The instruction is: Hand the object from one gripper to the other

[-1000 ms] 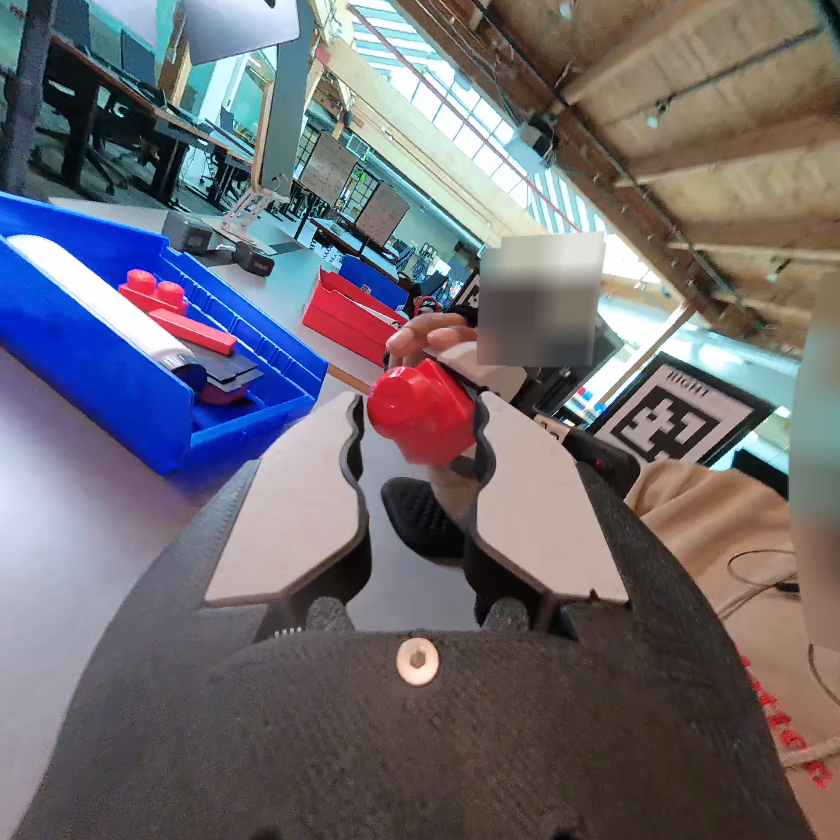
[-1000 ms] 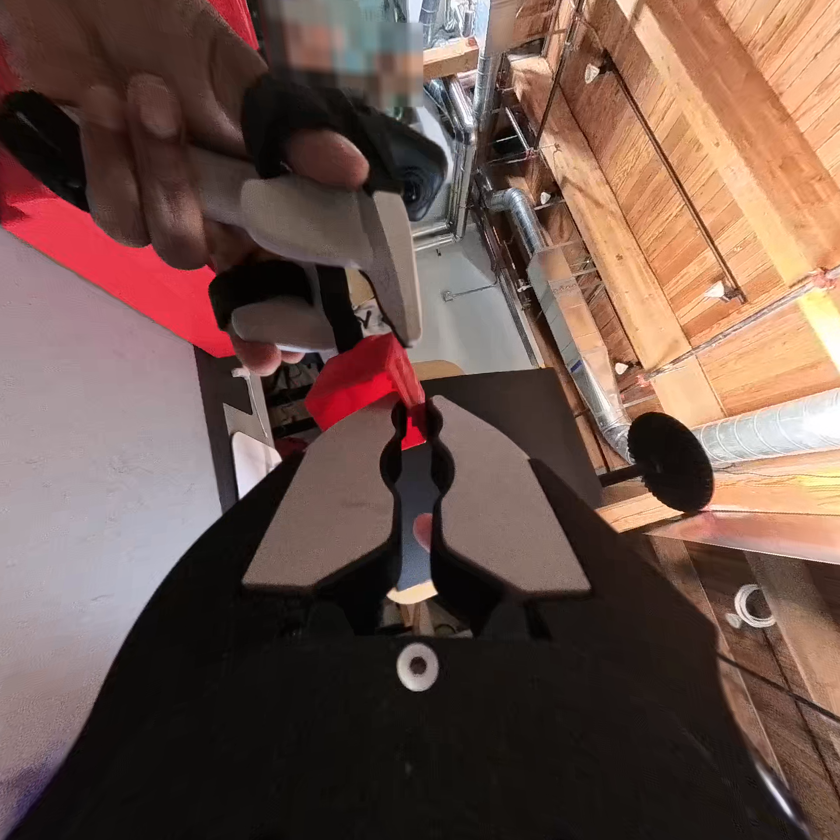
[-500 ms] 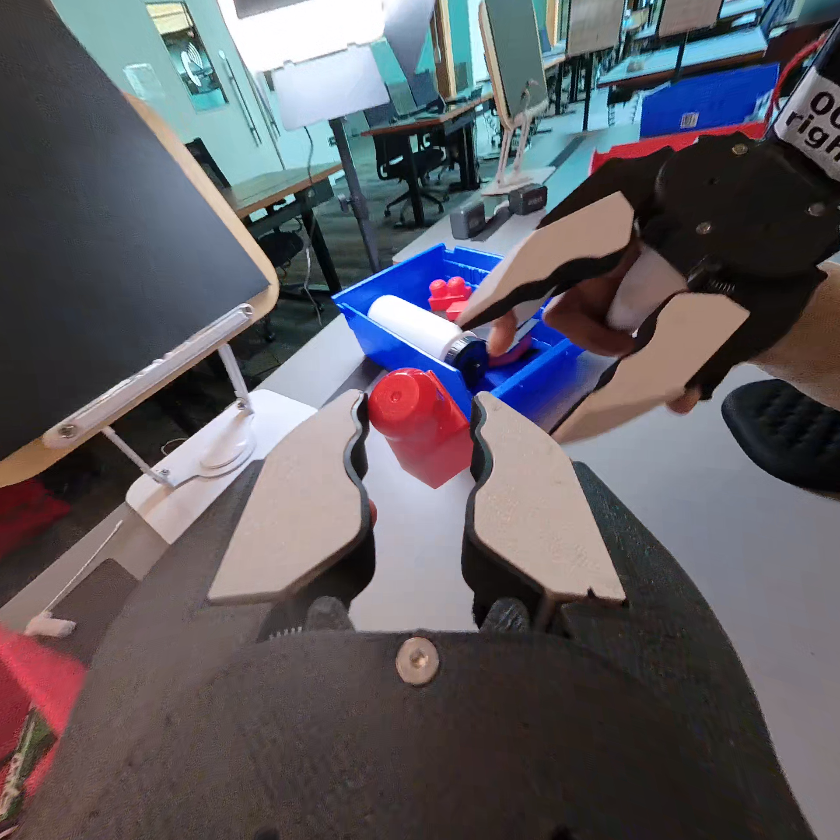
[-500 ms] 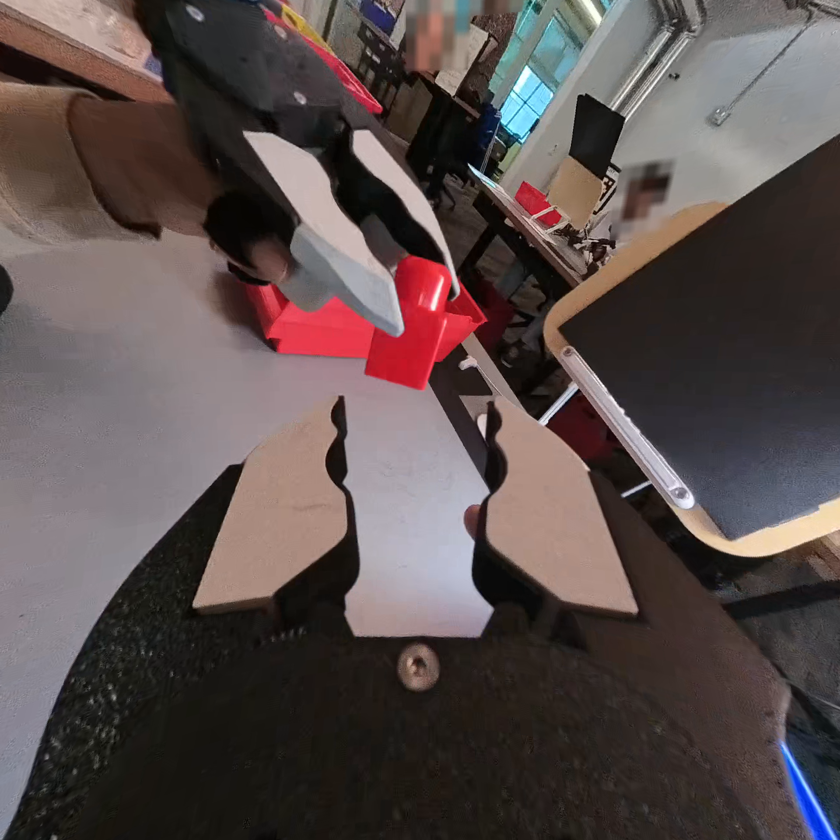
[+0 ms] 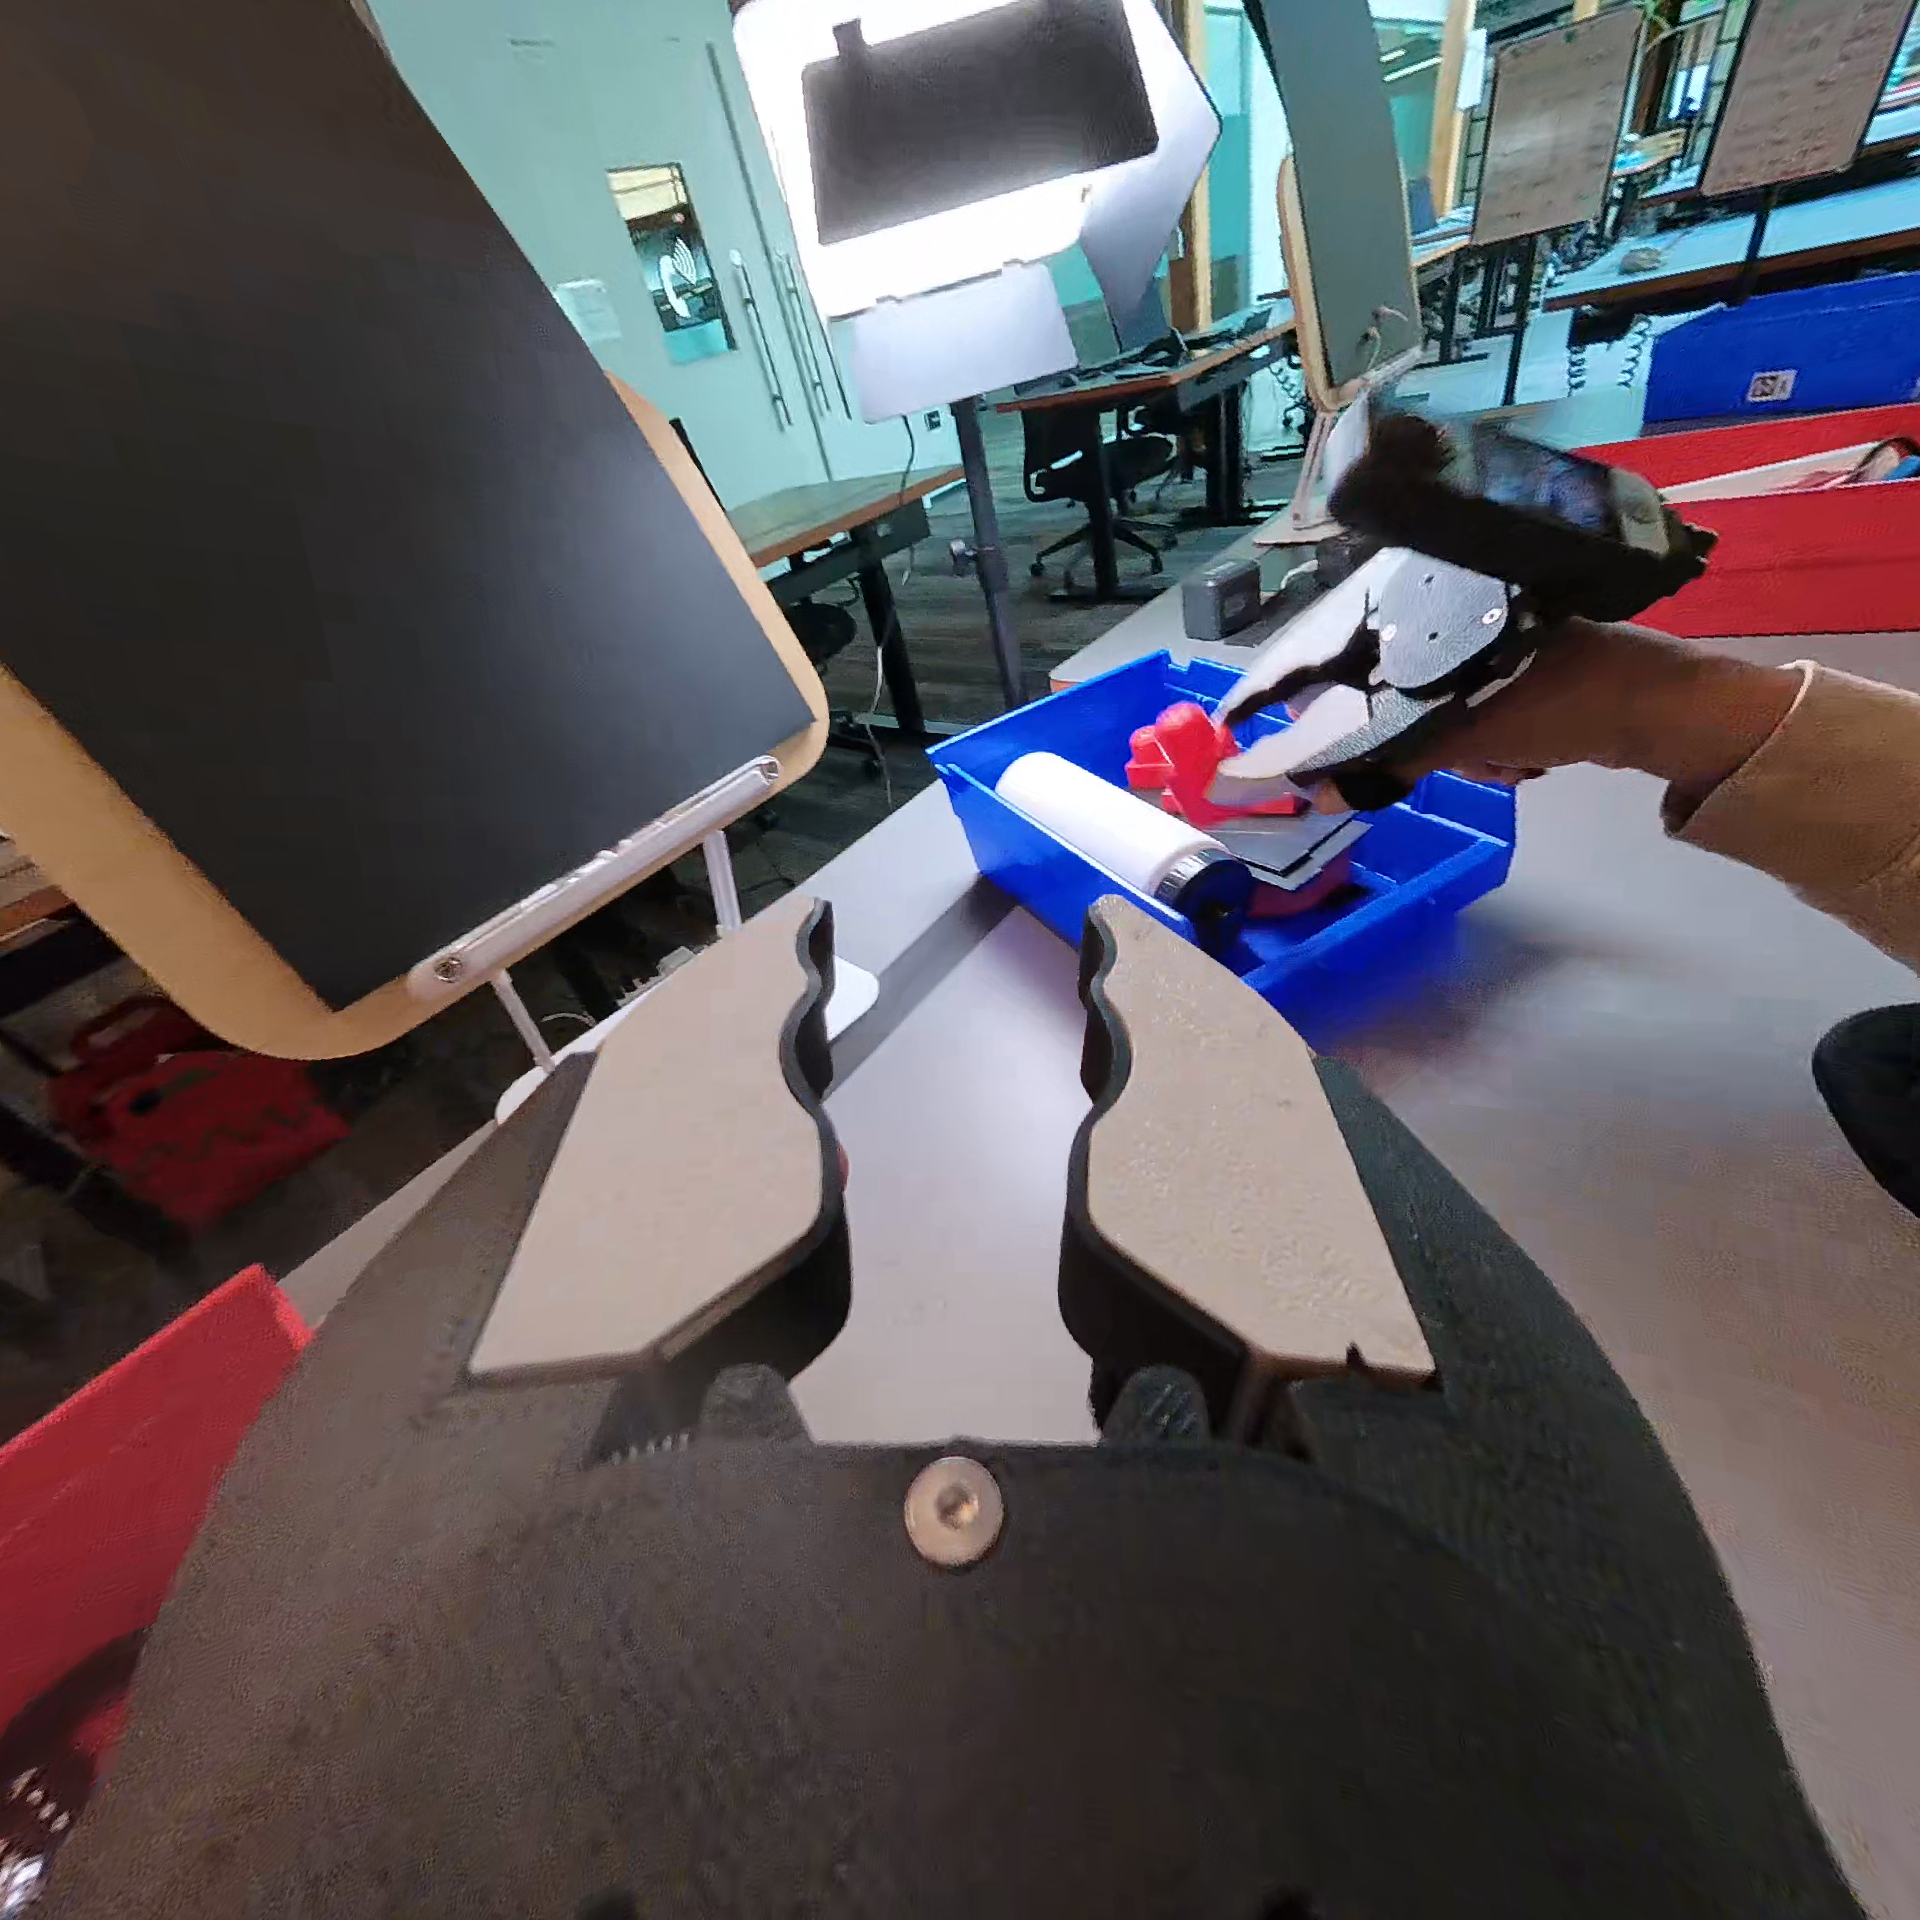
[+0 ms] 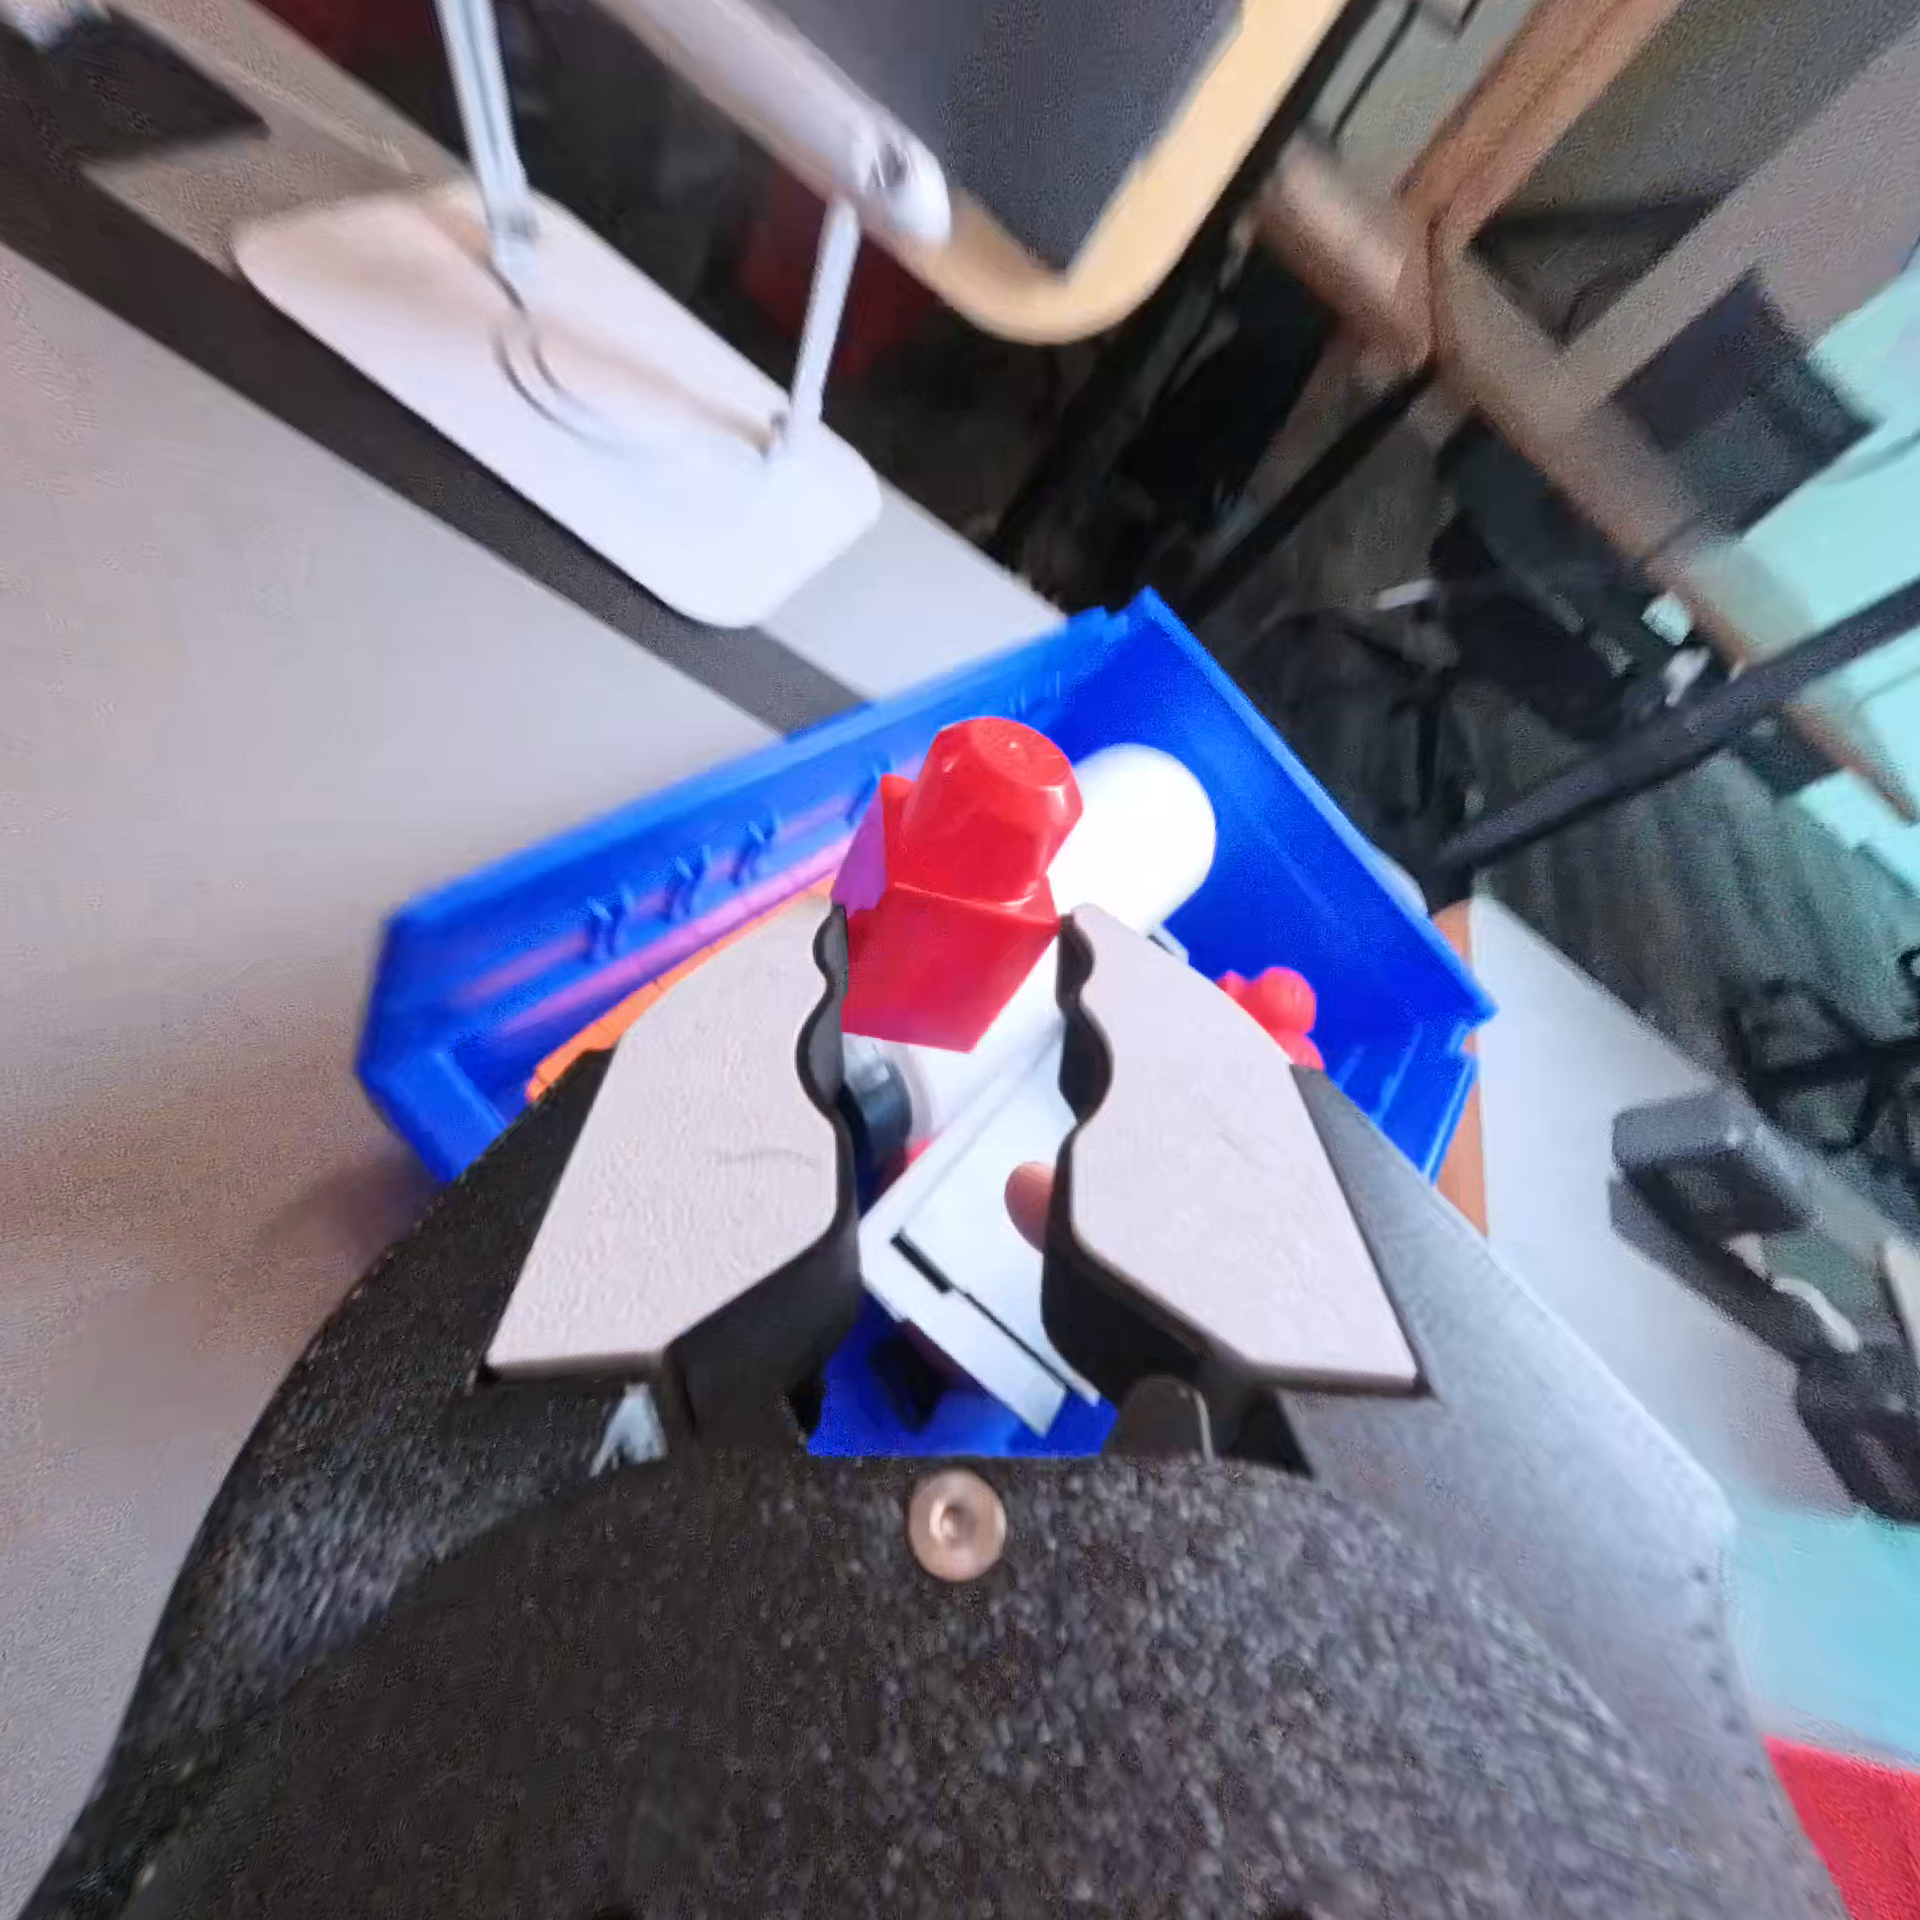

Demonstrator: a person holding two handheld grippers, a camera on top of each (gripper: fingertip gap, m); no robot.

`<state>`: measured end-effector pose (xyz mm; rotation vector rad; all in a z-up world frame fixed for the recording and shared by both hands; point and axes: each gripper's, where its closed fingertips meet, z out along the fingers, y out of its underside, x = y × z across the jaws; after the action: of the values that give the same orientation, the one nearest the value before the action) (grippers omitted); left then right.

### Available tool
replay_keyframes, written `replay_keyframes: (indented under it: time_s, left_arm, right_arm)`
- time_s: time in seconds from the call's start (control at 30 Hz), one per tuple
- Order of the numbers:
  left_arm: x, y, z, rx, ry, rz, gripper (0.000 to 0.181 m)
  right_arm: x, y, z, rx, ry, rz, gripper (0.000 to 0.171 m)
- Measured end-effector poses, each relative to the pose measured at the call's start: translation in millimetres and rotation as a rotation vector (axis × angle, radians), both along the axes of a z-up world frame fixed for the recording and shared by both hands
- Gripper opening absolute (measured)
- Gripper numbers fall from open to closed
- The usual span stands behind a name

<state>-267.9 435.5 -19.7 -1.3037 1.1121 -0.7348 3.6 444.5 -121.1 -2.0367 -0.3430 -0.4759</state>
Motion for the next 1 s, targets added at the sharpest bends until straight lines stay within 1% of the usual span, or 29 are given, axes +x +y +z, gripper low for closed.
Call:
replay_keyframes:
  time_s: [0.03,0.07,0.1,0.13,0.17,0.2,0.23,0.27,0.33,0.4,0.47,0.57,0.63,0.7,0.8,0.83,0.87,0.9,0.97,1.0]
  left_arm:
    - [-2.7,2.0,2.0,0.007,-0.004,0.008,0.045]
    - [-4.9,3.9,3.1,0.015,-0.003,0.017,0.045]
    - [-6.8,6.3,3.6,0.028,0.003,0.032,0.045]
    - [-8.6,8.8,3.8,0.045,0.01,0.048,0.044]
    - [-9.7,10.5,3.8,0.06,0.017,0.06,0.044]
    - [-10.2,11.5,3.3,0.069,0.025,0.067,0.044]
    - [-10.2,12.2,2.8,0.07,0.028,0.069,0.044]
    - [-9.9,12.4,2.3,0.068,0.027,0.068,0.044]
    - [-10.0,13.6,0.4,0.063,0.034,0.071,0.045]
    - [-12.5,16.4,0.3,0.074,0.043,0.087,0.045]
    - [-17.6,20.9,1.9,0.084,0.049,0.11,0.045]
    - [-31.6,34.6,4.7,0.087,0.053,0.165,0.045]
    - [-47.7,48.9,6.1,0.073,0.059,0.222,0.044]
    - [-70.6,67.3,4.3,0.029,0.079,0.285,0.045]
    - [-111.6,105.3,-5.9,-0.093,0.092,0.389,0.043]
    - [-124.9,120.6,-14.3,-0.134,0.126,0.426,0.043]
    - [-137.7,136.4,-24.7,-0.17,0.176,0.464,0.043]
    - [-148.3,151.5,-35.8,-0.203,0.229,0.494,0.041]
    - [-156.5,172.6,-63.9,-0.28,0.362,0.465,0.04]
    - [-159.8,182.5,-79.8,-0.308,0.447,0.448,0.041]
  right_arm:
    - [17.2,-6.9,-22.8,-0.128,0.039,-0.031,0.039]
    - [25.1,-16.9,-43.4,-0.264,0.067,-0.026,0.038]
    - [24.1,-28.4,-57.8,-0.375,0.084,0.023,0.038]
    - [13.5,-40.6,-66.0,-0.457,0.109,0.12,0.038]
    - [-0.4,-51.5,-67.9,-0.503,0.135,0.226,0.037]
    - [-10.7,-60.3,-66.3,-0.523,0.141,0.3,0.041]
    - [-11.2,-64.5,-64.3,-0.532,0.111,0.309,0.044]
    - [-4.4,-63.6,-61.8,-0.523,0.051,0.273,0.048]
    - [3.1,-58.5,-56.7,-0.488,-0.024,0.239,0.055]
    - [1.1,-49.2,-42.8,-0.386,-0.005,0.246,0.057]
    - [1.6,-40.7,-19.2,-0.253,-0.001,0.235,0.054]
    - [-13.8,-32.2,28.0,0.006,0.001,0.274,0.049]
    - [-33.1,-30.1,53.7,0.144,0.054,0.347,0.048]
    - [-57.6,-30.1,69.0,0.23,0.15,0.409,0.049]
    - [-92.2,-24.9,78.1,0.319,0.301,0.482,0.051]
    - [-102.8,-21.5,77.3,0.335,0.346,0.498,0.05]
    - [-114.0,-17.8,74.3,0.346,0.381,0.513,0.046]
    - [-124.3,-14.4,69.4,0.358,0.4,0.527,0.035]
    - [-146.1,-8.4,52.1,0.355,0.386,0.569,0.0]
    - [-156.7,-5.3,39.7,0.33,0.368,0.587,0.0]
